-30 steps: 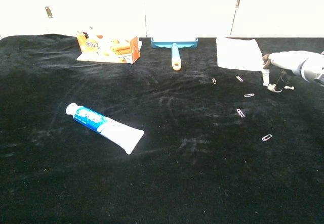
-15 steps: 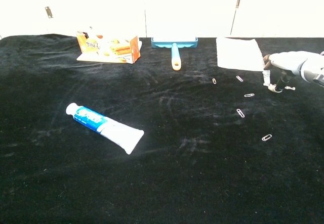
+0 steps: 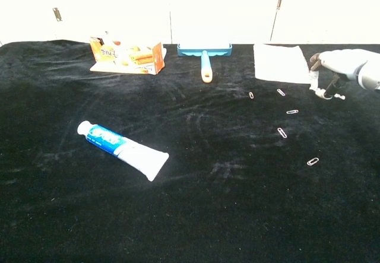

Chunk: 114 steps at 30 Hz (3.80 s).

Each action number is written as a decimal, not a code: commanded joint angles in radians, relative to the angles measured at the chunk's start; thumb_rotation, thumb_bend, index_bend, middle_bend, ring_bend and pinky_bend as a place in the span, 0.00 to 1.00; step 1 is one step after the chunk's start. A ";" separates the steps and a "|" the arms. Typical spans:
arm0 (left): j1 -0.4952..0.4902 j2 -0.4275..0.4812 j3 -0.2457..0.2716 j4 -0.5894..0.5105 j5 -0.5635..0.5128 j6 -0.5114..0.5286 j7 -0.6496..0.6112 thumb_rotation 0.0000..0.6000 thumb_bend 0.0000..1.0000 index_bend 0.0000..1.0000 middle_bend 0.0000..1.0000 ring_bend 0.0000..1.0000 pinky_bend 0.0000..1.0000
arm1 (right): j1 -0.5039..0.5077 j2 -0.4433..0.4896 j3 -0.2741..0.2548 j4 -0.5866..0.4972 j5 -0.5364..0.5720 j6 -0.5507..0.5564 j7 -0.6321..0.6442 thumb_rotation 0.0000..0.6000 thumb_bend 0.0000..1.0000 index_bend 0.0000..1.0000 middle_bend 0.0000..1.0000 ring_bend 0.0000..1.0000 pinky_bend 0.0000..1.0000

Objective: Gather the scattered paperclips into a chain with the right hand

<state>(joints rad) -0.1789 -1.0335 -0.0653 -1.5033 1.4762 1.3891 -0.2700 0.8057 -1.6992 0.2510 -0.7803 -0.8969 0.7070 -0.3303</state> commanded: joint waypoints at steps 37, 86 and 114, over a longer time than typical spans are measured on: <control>0.015 0.004 -0.003 0.008 -0.016 0.012 -0.021 1.00 0.41 0.00 0.06 0.07 0.08 | 0.076 -0.170 0.058 0.166 -0.227 0.105 0.325 1.00 0.63 0.98 0.19 0.14 0.00; 0.029 0.016 -0.008 0.013 -0.017 0.020 -0.055 1.00 0.41 0.00 0.06 0.07 0.08 | 0.166 -0.319 0.078 0.307 -0.336 0.121 0.591 1.00 0.64 0.98 0.19 0.14 0.00; 0.032 0.013 -0.009 0.010 -0.017 0.022 -0.041 1.00 0.41 0.00 0.06 0.07 0.08 | 0.134 -0.308 0.063 0.324 -0.364 0.163 0.628 1.00 0.64 0.98 0.19 0.13 0.00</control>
<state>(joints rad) -0.1473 -1.0208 -0.0740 -1.4929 1.4598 1.4114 -0.3111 0.9484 -2.0162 0.3158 -0.4462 -1.2565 0.8564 0.2936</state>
